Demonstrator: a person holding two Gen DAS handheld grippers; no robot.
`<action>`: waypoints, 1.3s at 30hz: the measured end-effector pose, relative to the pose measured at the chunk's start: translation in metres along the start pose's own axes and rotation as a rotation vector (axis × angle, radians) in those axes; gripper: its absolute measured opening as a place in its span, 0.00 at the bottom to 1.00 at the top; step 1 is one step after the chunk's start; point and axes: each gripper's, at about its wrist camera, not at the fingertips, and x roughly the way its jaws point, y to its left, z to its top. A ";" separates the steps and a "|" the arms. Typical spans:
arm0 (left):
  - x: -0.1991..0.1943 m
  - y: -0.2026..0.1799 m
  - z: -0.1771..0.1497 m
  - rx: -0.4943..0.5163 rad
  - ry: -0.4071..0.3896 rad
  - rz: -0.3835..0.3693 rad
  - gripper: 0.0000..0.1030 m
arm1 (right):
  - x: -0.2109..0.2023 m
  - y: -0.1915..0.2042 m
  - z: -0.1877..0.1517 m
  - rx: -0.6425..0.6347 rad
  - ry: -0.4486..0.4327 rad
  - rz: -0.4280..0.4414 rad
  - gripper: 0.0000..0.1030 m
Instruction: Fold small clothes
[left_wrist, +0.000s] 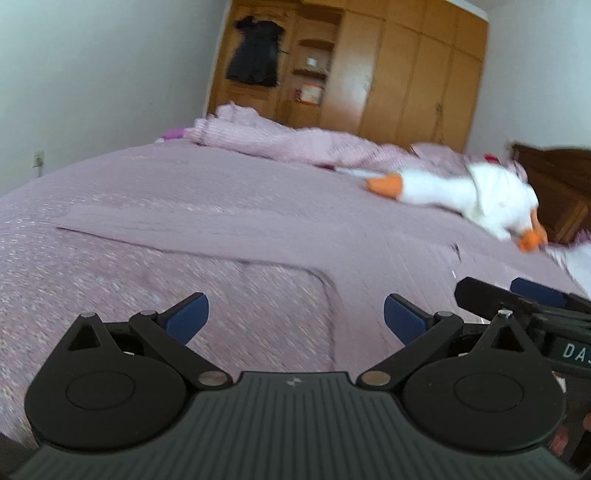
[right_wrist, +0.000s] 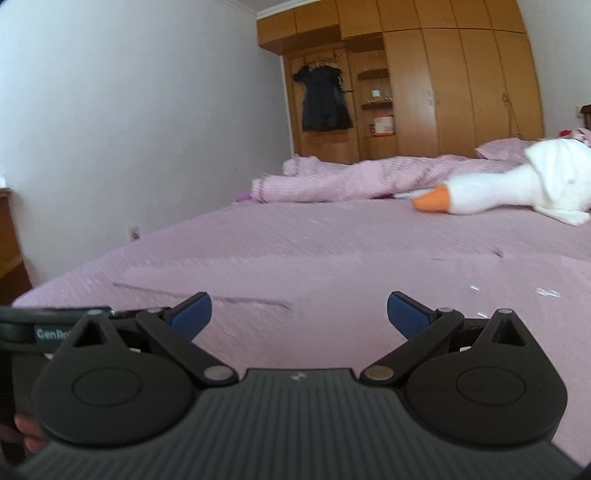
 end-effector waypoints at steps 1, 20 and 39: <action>0.000 0.008 0.005 -0.018 -0.005 0.015 1.00 | 0.006 0.007 0.004 0.009 -0.009 0.014 1.00; 0.028 0.142 0.088 -0.144 -0.040 0.134 1.00 | 0.103 0.090 0.044 0.061 -0.006 0.105 1.00; 0.099 0.280 0.060 -0.516 0.002 0.124 1.00 | 0.172 0.125 0.024 0.190 0.106 0.177 1.00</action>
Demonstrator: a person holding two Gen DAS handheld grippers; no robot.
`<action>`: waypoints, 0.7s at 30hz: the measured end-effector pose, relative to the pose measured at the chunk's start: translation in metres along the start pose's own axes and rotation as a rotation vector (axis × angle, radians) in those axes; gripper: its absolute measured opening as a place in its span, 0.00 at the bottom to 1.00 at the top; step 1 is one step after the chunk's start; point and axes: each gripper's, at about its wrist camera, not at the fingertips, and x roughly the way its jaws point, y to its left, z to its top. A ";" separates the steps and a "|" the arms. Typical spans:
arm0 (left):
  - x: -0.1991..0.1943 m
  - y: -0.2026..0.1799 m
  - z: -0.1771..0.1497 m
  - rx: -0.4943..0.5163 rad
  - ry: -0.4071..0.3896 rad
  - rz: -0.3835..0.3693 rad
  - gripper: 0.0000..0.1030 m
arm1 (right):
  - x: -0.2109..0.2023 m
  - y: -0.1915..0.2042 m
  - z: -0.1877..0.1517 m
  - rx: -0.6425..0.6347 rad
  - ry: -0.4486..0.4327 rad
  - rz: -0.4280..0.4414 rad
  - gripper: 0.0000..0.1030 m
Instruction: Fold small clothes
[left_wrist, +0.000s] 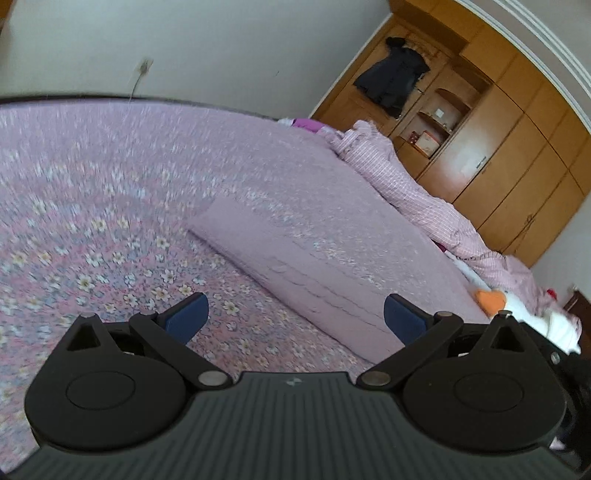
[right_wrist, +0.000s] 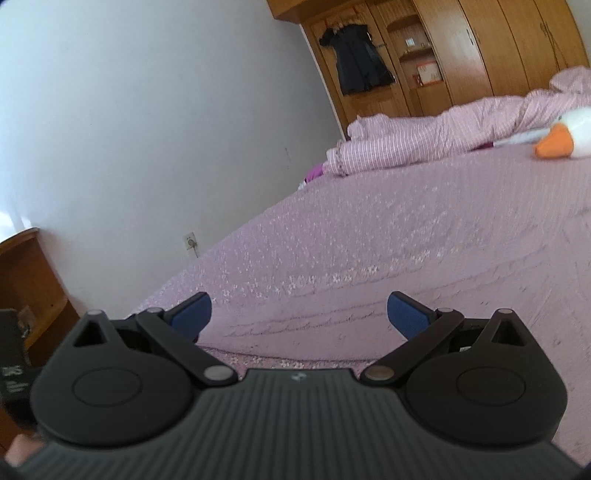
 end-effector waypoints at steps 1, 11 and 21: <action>0.008 0.006 0.001 -0.022 0.015 -0.007 1.00 | 0.002 -0.001 -0.002 0.011 0.003 0.003 1.00; 0.073 0.027 0.029 -0.078 0.012 -0.050 1.00 | 0.026 -0.031 -0.008 0.053 0.021 -0.018 1.00; 0.120 0.025 0.055 -0.050 -0.066 -0.001 1.00 | 0.034 -0.056 -0.016 0.093 0.043 -0.044 1.00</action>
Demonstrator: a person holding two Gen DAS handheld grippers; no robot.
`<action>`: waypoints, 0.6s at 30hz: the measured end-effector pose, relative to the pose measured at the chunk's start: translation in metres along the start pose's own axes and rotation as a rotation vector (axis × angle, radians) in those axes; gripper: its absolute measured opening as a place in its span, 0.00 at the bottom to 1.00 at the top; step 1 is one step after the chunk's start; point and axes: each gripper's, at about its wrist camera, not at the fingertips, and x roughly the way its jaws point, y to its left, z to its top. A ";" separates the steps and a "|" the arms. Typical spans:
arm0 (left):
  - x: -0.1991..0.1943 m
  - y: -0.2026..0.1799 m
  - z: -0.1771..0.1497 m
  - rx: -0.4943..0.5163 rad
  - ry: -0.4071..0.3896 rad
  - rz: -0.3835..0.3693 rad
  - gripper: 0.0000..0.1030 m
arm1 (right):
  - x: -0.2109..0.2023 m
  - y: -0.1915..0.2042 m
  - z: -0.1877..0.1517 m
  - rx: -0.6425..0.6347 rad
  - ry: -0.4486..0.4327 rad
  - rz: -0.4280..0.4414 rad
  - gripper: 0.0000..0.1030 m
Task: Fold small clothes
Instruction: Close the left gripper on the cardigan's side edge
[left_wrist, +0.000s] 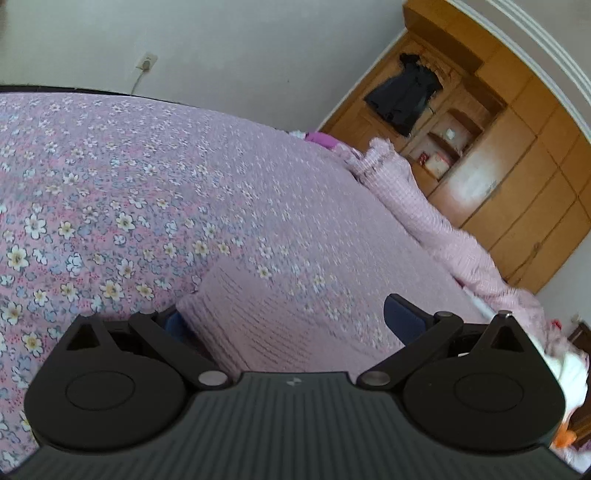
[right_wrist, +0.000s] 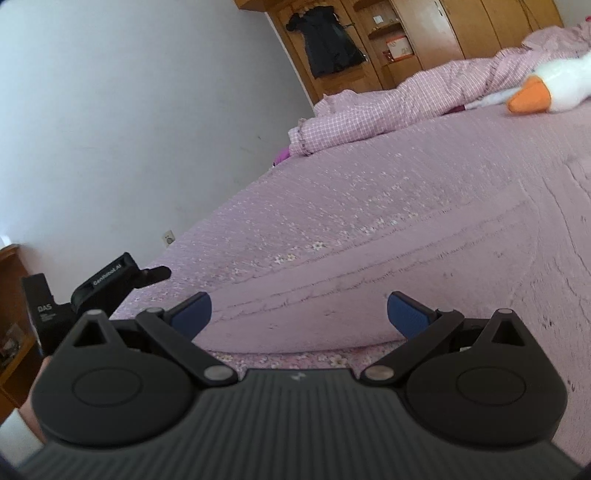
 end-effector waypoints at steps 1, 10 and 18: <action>-0.002 0.000 -0.001 -0.005 -0.003 -0.004 1.00 | 0.000 -0.001 -0.002 0.005 0.004 0.003 1.00; -0.019 -0.003 -0.019 0.002 -0.045 -0.008 0.96 | -0.004 -0.008 -0.007 0.026 0.009 0.010 1.00; -0.017 0.002 -0.020 -0.089 -0.072 0.095 0.38 | -0.020 -0.026 -0.004 0.053 -0.011 -0.024 1.00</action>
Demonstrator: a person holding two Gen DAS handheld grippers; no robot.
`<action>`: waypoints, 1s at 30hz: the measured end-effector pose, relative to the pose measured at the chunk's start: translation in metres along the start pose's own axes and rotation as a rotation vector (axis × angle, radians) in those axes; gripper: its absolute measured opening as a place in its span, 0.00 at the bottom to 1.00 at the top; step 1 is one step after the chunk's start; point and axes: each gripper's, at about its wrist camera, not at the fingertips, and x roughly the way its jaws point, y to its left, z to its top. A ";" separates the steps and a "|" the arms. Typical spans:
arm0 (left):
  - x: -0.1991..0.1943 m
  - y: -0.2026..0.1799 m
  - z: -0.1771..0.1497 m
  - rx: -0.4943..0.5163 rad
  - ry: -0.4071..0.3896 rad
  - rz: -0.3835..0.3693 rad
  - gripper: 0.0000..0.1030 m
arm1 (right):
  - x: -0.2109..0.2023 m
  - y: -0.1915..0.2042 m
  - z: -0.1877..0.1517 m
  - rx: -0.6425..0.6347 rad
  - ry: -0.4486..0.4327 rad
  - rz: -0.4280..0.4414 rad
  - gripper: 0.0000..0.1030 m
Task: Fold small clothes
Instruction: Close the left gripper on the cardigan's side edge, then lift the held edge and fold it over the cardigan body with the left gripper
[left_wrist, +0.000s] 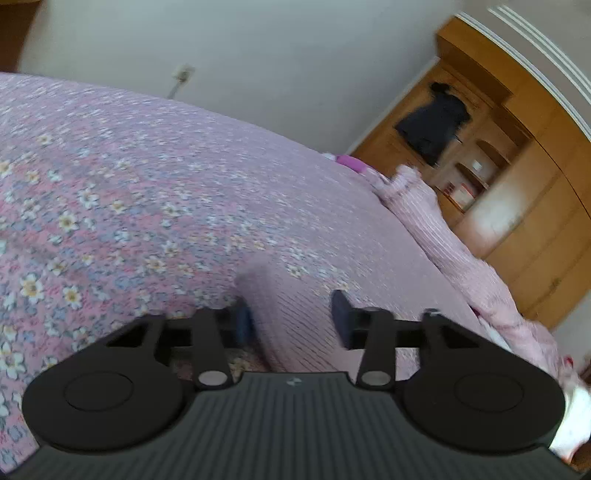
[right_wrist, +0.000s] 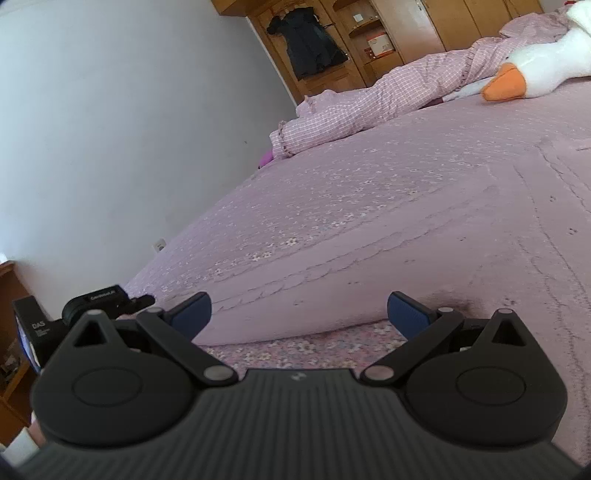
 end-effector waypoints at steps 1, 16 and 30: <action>0.000 -0.001 0.001 -0.002 -0.003 0.014 0.32 | -0.002 -0.002 0.000 0.005 -0.003 -0.005 1.00; -0.037 -0.092 -0.021 0.177 -0.094 -0.036 0.09 | -0.039 -0.047 0.054 -0.172 -0.066 -0.224 1.00; -0.081 -0.214 -0.070 0.364 0.035 -0.197 0.09 | -0.090 -0.096 0.069 -0.159 -0.090 -0.282 1.00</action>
